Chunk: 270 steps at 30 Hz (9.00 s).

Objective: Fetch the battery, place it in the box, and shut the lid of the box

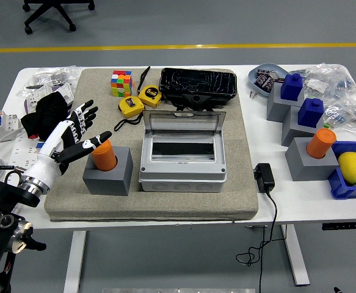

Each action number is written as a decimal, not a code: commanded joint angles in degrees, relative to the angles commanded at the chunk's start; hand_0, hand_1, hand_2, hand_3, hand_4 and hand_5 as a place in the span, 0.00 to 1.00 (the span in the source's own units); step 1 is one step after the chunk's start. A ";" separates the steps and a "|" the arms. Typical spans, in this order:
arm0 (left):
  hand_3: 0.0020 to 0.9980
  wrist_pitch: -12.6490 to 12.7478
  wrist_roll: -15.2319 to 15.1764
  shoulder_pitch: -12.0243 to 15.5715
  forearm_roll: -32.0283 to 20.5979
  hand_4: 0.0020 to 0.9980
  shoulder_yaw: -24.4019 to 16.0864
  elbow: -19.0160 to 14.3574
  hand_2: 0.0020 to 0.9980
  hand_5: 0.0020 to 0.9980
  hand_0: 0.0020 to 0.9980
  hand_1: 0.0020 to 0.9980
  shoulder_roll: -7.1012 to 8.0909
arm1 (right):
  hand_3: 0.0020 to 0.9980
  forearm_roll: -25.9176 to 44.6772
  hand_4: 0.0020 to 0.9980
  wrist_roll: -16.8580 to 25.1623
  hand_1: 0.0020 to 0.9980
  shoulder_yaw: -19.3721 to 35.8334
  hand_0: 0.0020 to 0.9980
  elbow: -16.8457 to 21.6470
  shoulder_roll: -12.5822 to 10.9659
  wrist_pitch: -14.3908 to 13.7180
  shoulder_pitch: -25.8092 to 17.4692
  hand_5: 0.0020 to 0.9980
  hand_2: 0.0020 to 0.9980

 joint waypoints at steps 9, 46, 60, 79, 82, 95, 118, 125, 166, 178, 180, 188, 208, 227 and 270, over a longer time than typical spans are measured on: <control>1.00 -0.43 -0.57 0.06 -4.85 1.00 3.23 0.51 1.00 0.29 1.00 1.00 0.24 | 0.80 -0.04 1.00 0.11 0.83 -0.16 0.94 0.00 0.13 0.00 0.02 0.96 0.80; 0.84 5.61 -1.34 -0.71 2.50 1.00 7.65 3.54 0.90 0.00 0.85 0.92 0.39 | 0.80 0.92 1.00 0.52 0.83 -0.52 0.93 0.00 0.02 -0.22 -0.06 0.97 0.80; 0.71 13.85 -5.12 -1.04 0.80 1.00 9.45 3.74 0.68 0.00 0.64 0.73 0.74 | 0.80 1.29 1.00 0.59 0.82 -0.84 0.92 0.00 -0.02 -0.26 -0.02 0.98 0.80; 0.63 13.83 -5.45 -1.00 0.12 1.00 11.80 4.46 0.67 0.00 0.66 0.72 0.83 | 0.80 1.16 1.00 0.59 0.82 -0.92 0.92 0.00 -0.08 -0.29 0.07 0.99 0.80; 0.58 13.99 -5.57 -0.98 -0.19 1.00 11.99 4.68 0.56 0.00 0.57 0.68 0.83 | 0.80 1.04 1.00 0.57 0.82 -0.93 0.92 0.00 -0.08 -0.27 0.00 0.99 0.80; 0.47 14.87 -5.91 -1.05 -1.02 1.00 13.22 5.37 0.42 0.00 0.43 0.50 0.84 | 0.80 0.99 1.00 0.57 0.82 -1.01 0.92 0.00 -0.14 -0.25 -0.07 0.99 0.80; 0.20 18.86 -5.70 -2.47 1.38 0.94 14.80 6.45 0.23 0.00 0.19 0.27 0.39 | 0.80 1.28 1.00 0.70 0.83 -0.85 0.92 0.00 -0.19 -0.37 0.06 0.99 0.80; 0.18 21.10 -7.03 -2.79 -0.73 1.00 15.31 7.74 0.18 0.00 0.15 0.17 0.29 | 0.80 1.23 1.00 0.74 0.82 -0.81 0.92 0.00 -0.11 -0.36 0.00 0.99 0.80; 0.02 27.49 -10.96 -3.45 -5.55 1.00 16.18 8.54 0.04 0.06 0.02 0.00 0.05 | 0.80 0.75 1.00 0.59 0.83 -0.79 0.92 0.00 -0.19 -0.31 -0.09 0.99 0.80; 0.02 27.66 -10.46 -4.03 -4.99 1.00 16.55 5.37 0.03 0.07 0.02 0.00 0.18 | 0.80 1.03 1.00 0.61 0.83 -0.87 0.92 0.00 -0.25 -0.35 0.02 0.99 0.80; 0.02 27.88 -10.27 -4.18 -3.88 1.00 16.71 4.54 0.03 0.07 0.02 0.00 0.43 | 0.80 1.07 1.00 0.62 0.83 -0.89 0.92 0.00 -0.25 -0.36 0.02 0.99 0.80; 0.00 30.56 -10.24 -5.94 6.22 1.00 20.80 -1.02 0.03 0.11 0.03 0.00 3.51 | 0.80 1.33 1.00 0.65 0.83 -0.99 0.92 0.00 -0.42 -0.39 0.26 0.99 0.80; 0.00 39.04 -8.92 -16.50 33.14 1.00 40.16 -1.47 0.01 0.19 0.04 0.00 6.56 | 0.80 0.55 1.00 0.68 0.83 -0.47 0.92 0.00 -0.45 -0.34 0.53 0.99 0.80; 0.00 41.18 -10.40 -26.78 31.85 1.00 55.18 12.22 0.01 0.18 0.04 0.00 4.61 | 0.80 -0.82 1.00 0.26 0.83 -0.13 0.92 0.00 -0.60 -0.25 0.64 0.99 0.80; 0.00 42.16 -12.68 -33.21 28.27 1.00 54.02 28.98 0.01 0.64 0.07 0.00 -0.25 | 0.80 -0.77 1.00 0.28 0.83 -0.52 0.92 0.00 -0.78 -0.17 0.90 0.99 0.80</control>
